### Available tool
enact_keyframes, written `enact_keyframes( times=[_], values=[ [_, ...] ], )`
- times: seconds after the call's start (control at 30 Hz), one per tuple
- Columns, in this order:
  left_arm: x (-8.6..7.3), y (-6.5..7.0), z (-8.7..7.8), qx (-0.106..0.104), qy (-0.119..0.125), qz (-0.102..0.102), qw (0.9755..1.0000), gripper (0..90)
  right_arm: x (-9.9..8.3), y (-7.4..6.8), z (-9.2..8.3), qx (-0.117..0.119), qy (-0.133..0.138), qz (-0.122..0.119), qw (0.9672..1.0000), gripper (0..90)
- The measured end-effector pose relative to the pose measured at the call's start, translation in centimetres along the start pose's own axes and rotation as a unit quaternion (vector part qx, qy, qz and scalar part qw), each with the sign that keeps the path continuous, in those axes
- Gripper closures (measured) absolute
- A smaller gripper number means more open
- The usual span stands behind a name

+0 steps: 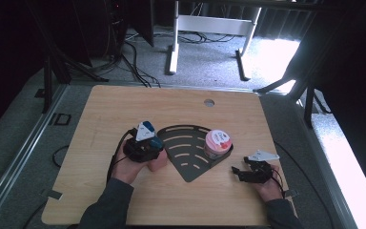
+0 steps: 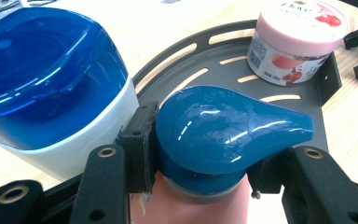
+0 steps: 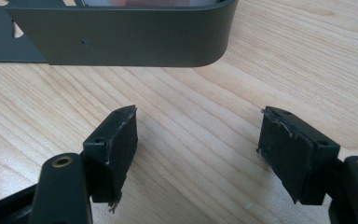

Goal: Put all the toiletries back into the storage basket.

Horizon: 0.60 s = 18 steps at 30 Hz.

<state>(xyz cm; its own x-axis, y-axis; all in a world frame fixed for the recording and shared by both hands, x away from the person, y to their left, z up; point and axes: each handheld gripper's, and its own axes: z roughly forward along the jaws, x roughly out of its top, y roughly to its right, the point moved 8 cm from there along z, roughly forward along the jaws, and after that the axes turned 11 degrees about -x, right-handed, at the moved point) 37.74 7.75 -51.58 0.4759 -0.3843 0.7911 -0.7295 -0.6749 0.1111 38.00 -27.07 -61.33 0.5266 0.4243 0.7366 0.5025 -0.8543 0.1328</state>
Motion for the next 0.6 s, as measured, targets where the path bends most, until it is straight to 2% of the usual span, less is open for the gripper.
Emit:
enact_keyframes(
  times=[0.6],
  values=[
    [0.11,0.25,-0.15,-0.005,-0.011,0.01,0.9999,52.7,0.01,0.01,0.01,0.0,0.0,-0.001,1.0,27.5]
  ],
)
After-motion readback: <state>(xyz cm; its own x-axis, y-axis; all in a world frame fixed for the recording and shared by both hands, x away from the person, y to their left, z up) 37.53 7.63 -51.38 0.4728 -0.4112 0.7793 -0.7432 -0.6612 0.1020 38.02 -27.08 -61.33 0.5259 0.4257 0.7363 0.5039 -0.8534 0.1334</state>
